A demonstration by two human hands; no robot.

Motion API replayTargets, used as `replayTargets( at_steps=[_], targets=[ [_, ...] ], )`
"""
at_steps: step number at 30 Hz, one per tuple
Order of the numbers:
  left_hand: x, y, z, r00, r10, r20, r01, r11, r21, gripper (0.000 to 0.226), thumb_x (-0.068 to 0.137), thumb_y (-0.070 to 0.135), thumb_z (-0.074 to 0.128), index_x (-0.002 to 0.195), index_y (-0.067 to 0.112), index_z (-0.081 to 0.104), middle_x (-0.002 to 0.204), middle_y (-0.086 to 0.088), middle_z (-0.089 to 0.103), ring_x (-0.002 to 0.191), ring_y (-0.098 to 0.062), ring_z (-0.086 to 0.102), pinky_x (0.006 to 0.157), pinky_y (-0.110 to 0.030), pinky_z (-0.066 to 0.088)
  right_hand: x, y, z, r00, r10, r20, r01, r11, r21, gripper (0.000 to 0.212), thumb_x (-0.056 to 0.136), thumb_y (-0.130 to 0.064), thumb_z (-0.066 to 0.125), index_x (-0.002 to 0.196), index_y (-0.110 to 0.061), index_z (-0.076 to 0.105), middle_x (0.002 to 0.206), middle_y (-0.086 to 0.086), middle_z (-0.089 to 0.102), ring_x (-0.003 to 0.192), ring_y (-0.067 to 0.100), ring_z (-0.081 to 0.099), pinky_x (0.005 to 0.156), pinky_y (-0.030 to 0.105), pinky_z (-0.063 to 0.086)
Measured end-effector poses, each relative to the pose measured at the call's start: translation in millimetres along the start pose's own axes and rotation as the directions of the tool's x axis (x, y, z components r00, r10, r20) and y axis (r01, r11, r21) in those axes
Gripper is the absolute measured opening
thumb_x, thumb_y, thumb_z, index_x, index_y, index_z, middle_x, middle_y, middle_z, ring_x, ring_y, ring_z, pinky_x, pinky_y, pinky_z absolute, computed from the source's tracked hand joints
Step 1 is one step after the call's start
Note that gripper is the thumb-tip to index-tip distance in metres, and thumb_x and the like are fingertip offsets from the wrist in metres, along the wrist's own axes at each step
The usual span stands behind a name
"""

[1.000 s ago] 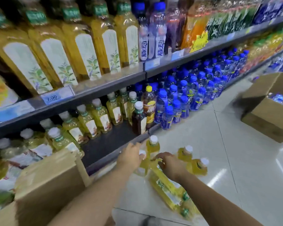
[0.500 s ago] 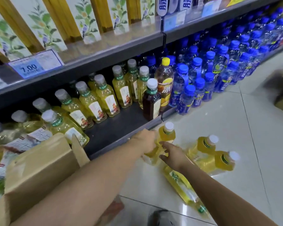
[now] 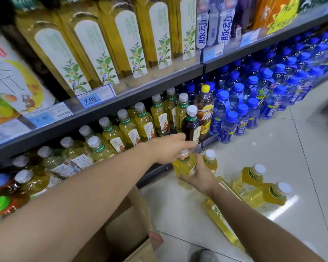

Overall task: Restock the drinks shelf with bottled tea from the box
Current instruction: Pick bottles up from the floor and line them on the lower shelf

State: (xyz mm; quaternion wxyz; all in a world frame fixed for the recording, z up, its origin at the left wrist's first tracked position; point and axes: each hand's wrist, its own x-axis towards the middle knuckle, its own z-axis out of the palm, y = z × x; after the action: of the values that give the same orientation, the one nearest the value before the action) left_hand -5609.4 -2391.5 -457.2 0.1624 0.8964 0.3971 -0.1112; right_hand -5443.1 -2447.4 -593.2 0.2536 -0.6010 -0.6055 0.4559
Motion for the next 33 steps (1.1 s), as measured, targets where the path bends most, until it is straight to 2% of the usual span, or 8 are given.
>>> replayTargets(
  at_steps=[6,11,15,19,24,29,31,33],
  targets=[
    [-33,-21,7,0.983,-0.109,-0.150,0.093,0.990,-0.110,0.030,0.099,0.028,0.056,0.126,0.039,0.048,0.114,0.004,0.043,0.103,-0.018,0.050,0.087,-0.043,0.051,6,-31,19,0.986,-0.125,-0.114,0.109,0.984,-0.139,0.064,0.065,-0.052,0.081,0.112,-0.040,0.039,0.099,-0.015,0.062,0.090,0.008,0.062,0.077,0.031,0.055],
    [-59,-48,9,0.946,-0.219,-0.241,0.196,0.974,-0.116,0.034,0.100,0.032,0.054,0.132,0.037,0.048,0.114,0.002,0.045,0.103,-0.018,0.052,0.087,-0.041,0.052,23,-65,36,0.986,-0.160,0.055,0.163,0.984,-0.069,0.072,0.075,-0.031,0.083,0.124,-0.044,0.032,0.113,-0.017,0.055,0.102,0.001,0.052,0.084,0.016,0.042],
    [-60,-69,2,0.880,-0.317,-0.354,0.311,0.947,-0.075,0.037,0.100,0.043,0.049,0.134,0.029,0.046,0.116,-0.003,0.047,0.109,-0.021,0.052,0.089,-0.036,0.049,47,-78,48,0.979,-0.199,0.033,0.201,0.978,-0.059,0.077,0.085,-0.023,0.075,0.145,-0.040,0.030,0.137,-0.016,0.051,0.124,0.002,0.047,0.105,0.028,0.041],
    [-44,-83,-11,0.764,-0.439,-0.473,0.476,0.878,-0.048,0.049,0.100,0.050,0.045,0.134,0.016,0.045,0.121,-0.008,0.057,0.110,-0.026,0.059,0.076,-0.032,0.045,66,-78,57,0.988,-0.147,-0.040,0.143,0.986,-0.085,0.074,0.089,-0.029,0.070,0.149,-0.036,0.028,0.148,-0.005,0.044,0.132,0.014,0.047,0.107,0.036,0.044],
    [-20,-96,-13,0.590,-0.733,-0.339,0.691,0.676,-0.257,0.048,0.100,0.053,0.042,0.128,0.016,0.050,0.104,-0.010,0.050,0.094,-0.025,0.050,0.072,-0.035,0.040,85,-68,73,0.994,-0.108,-0.035,0.106,0.992,-0.073,0.074,0.089,-0.032,0.069,0.150,-0.036,0.028,0.148,-0.004,0.044,0.130,0.013,0.047,0.106,0.036,0.046],
    [-2,-113,15,0.469,-0.840,-0.272,0.740,0.542,-0.398,0.052,0.096,0.057,0.043,0.117,0.011,0.056,0.107,-0.012,0.053,0.098,-0.029,0.054,0.073,-0.034,0.044,99,-53,85,0.997,-0.079,-0.016,0.076,0.992,-0.102,0.067,0.089,-0.029,0.070,0.146,-0.035,0.035,0.139,-0.007,0.050,0.123,0.013,0.052,0.104,0.036,0.047],
    [5,-113,19,0.474,-0.830,-0.294,0.736,0.557,-0.385,0.053,0.095,0.058,0.042,0.115,0.011,0.057,0.106,-0.013,0.055,0.094,-0.029,0.056,0.071,-0.035,0.046,99,-45,88,0.997,-0.079,-0.005,0.079,0.993,-0.093,0.062,0.089,-0.030,0.070,0.141,-0.037,0.038,0.134,-0.009,0.053,0.120,0.012,0.055,0.102,0.038,0.049],
    [11,-109,17,0.529,-0.795,-0.298,0.724,0.606,-0.331,0.051,0.097,0.056,0.039,0.120,0.014,0.056,0.100,-0.009,0.050,0.087,-0.026,0.053,0.066,-0.035,0.042,95,-39,88,0.998,-0.066,0.001,0.066,0.995,-0.079,0.061,0.087,-0.034,0.070,0.140,-0.038,0.039,0.132,-0.010,0.055,0.117,0.011,0.056,0.100,0.039,0.050]
  ],
)
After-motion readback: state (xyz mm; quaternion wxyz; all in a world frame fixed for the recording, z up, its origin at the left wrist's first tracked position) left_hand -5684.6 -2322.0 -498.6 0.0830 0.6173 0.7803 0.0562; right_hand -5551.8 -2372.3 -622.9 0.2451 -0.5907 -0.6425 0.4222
